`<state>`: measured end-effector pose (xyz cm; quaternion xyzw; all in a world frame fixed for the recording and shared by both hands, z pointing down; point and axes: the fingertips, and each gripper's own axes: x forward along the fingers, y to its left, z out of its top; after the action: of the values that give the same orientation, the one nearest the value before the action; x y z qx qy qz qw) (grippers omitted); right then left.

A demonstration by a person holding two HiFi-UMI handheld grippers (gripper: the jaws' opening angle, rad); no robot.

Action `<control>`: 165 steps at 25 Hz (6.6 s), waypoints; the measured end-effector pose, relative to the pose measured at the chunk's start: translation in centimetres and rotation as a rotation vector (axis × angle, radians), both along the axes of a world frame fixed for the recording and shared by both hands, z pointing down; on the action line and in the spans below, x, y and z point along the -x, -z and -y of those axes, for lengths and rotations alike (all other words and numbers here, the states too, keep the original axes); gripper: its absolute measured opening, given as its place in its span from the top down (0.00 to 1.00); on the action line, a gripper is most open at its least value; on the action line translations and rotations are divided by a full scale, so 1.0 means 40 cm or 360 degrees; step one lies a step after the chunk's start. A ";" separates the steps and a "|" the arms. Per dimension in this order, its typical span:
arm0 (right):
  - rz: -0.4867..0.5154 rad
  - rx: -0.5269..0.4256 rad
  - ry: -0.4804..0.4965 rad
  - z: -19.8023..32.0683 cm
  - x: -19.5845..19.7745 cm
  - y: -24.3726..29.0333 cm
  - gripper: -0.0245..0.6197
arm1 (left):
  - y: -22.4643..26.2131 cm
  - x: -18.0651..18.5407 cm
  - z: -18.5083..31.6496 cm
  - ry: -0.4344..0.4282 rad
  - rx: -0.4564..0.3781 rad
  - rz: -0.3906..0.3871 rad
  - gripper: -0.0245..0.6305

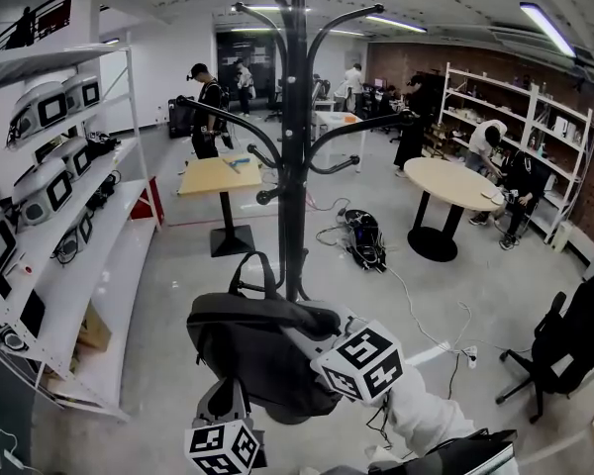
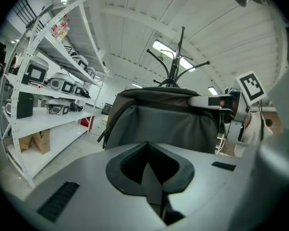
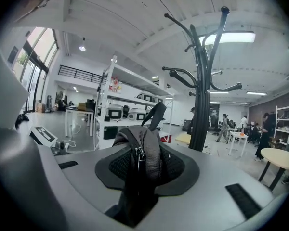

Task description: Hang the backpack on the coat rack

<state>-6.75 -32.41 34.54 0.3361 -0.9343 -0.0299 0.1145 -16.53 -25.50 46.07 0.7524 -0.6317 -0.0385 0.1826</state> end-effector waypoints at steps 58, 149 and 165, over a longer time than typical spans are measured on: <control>0.0377 -0.0068 -0.0110 0.177 -0.078 0.235 0.78 | 0.066 -0.031 0.056 0.0028 -0.0061 0.0012 0.96; 0.0357 -0.0218 0.0037 0.020 -0.112 0.237 0.57 | 0.009 -0.068 0.022 -0.0034 0.0026 -0.0057 0.96; 0.0259 0.0152 0.0317 -0.083 0.120 0.013 0.81 | -0.003 -0.024 -0.015 0.0109 0.0059 -0.0026 0.96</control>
<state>-11.55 -29.11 34.04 0.2371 -0.9697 0.0308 0.0507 -15.56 -24.90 46.21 0.7264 -0.6562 -0.0393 0.2003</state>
